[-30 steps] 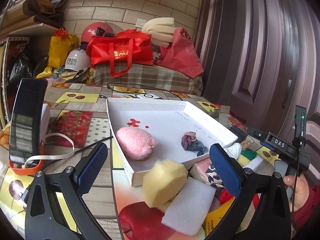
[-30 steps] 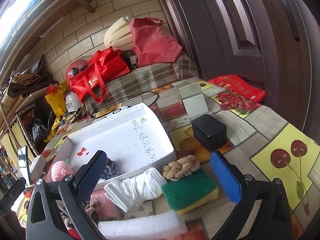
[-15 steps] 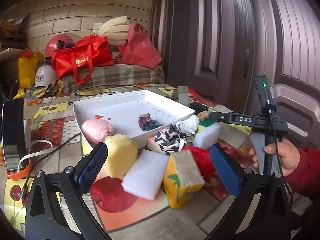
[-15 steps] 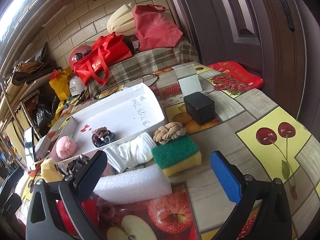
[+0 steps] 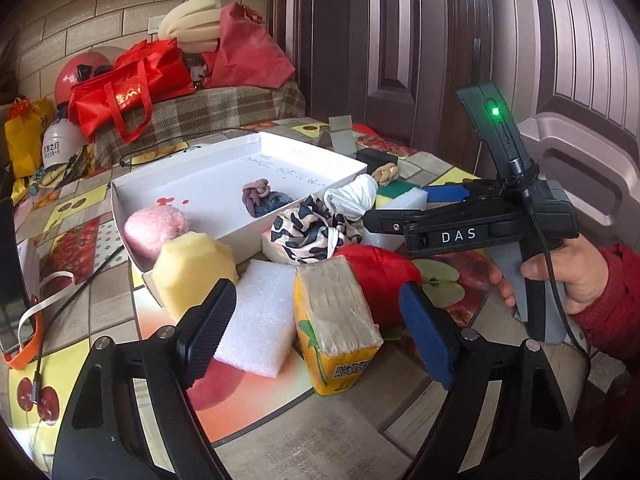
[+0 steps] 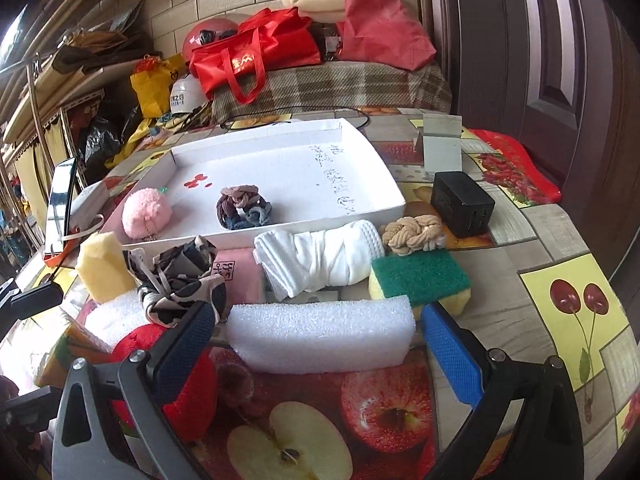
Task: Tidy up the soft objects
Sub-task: 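Withdraw both tools from the box back toward the spilled items, then grasp the yellow tissue pack with the left tool while the right tool grasps the white foam block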
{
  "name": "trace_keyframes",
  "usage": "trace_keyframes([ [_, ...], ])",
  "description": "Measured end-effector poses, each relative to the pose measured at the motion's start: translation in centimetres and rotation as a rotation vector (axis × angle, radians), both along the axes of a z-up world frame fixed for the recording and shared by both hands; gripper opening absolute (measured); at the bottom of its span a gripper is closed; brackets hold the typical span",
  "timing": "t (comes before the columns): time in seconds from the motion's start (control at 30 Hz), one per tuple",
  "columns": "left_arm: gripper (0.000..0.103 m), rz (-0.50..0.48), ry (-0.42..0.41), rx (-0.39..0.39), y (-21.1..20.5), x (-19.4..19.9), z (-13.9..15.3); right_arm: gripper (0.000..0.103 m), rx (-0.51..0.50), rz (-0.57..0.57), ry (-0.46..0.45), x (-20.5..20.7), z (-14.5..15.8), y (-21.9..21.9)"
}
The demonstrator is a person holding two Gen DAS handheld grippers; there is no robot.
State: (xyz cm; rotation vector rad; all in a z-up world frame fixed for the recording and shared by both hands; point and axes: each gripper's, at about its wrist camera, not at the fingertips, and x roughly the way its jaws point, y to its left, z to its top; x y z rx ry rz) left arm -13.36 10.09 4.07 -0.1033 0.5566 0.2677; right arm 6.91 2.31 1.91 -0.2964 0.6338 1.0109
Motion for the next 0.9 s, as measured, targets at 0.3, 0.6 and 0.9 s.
trace_keyframes([
  [0.3,0.078,-0.01,0.062,-0.033,0.1,0.5,-0.9,0.103,-0.041,0.007,0.019,0.2,-0.5,0.4],
  [0.6,0.049,-0.012,0.095,-0.073,0.7,0.7,-1.3,0.102,-0.074,0.009,0.028,0.3,-0.8,0.9],
  [0.9,0.024,-0.007,0.088,-0.087,0.9,0.5,-1.3,0.09,-0.061,0.03,0.041,0.2,-0.9,0.7],
])
